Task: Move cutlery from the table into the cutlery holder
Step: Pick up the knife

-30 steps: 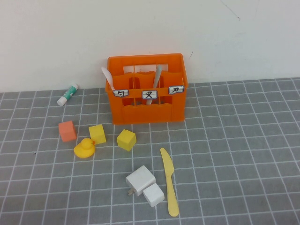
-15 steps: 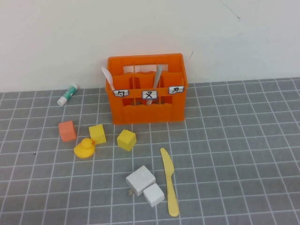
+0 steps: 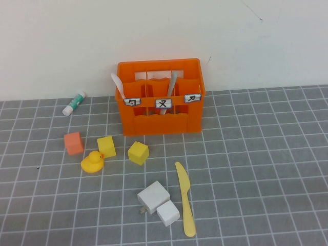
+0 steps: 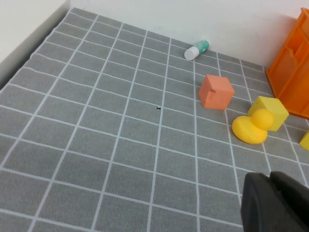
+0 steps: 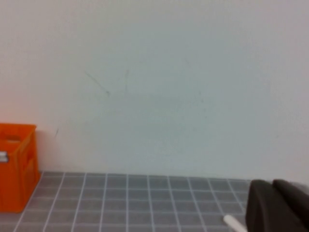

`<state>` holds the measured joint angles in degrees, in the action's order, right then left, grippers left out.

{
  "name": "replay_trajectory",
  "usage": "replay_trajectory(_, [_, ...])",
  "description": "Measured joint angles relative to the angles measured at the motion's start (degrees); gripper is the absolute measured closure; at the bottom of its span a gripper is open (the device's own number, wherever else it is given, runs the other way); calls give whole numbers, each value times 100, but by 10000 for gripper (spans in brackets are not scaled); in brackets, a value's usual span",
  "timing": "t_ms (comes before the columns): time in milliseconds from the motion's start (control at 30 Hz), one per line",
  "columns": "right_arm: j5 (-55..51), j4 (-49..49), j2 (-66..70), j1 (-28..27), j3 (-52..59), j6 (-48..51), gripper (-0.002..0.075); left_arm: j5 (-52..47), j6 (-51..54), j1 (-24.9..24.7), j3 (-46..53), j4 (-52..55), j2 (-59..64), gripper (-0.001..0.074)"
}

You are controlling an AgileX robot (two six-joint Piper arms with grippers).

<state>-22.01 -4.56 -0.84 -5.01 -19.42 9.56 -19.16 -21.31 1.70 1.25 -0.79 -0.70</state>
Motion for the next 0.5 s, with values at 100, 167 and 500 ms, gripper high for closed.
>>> replay_trajectory(100, [-527,-560,12,0,0,587,729,0,48,0,0,0,0,736])
replay_trajectory(167, [-1050,-950,53,0,-29,1167,729,0,72,0,0,0,0,736])
replay_trajectory(500, [-2565,-1876,1627,0,-1457,2766,729,0,122,0,0,0,0,736])
